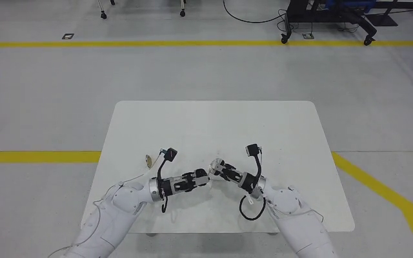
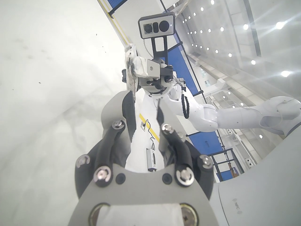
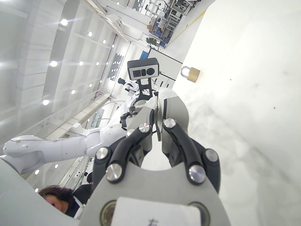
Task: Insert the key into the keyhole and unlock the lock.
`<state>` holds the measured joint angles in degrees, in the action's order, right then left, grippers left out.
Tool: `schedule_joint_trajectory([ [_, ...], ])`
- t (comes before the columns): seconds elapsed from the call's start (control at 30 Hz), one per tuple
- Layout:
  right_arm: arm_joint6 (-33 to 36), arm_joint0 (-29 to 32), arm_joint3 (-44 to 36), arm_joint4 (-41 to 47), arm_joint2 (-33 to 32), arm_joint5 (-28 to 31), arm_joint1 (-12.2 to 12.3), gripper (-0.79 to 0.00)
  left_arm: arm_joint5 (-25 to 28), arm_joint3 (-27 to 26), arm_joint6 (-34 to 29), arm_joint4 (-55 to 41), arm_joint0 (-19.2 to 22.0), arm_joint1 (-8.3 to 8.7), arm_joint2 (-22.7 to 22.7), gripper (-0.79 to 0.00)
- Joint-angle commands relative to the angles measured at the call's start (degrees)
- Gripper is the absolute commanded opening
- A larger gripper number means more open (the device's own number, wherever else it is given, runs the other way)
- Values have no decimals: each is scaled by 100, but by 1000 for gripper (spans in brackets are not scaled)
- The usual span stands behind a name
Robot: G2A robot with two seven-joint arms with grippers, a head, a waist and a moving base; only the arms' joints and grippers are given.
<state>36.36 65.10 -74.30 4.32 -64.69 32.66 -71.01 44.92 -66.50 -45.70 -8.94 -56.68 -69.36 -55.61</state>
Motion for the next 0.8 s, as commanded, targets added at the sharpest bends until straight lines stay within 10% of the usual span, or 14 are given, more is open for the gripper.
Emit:
schedule_joint_trajectory([
  [0.0, 1, -23, 12, -18, 20, 2, -3, -785, 15, 29, -18, -25, 18, -2, 9, -114],
  [0.13, -11, -46, 24, -45, 52, 6, -8, -785, 39, 82, 0, -60, 34, 5, -21, -400],
  [0.77, -32, -158, 199, -66, 191, -23, -37, -785, -23, 199, 2, -79, 77, -27, 121, -785],
])
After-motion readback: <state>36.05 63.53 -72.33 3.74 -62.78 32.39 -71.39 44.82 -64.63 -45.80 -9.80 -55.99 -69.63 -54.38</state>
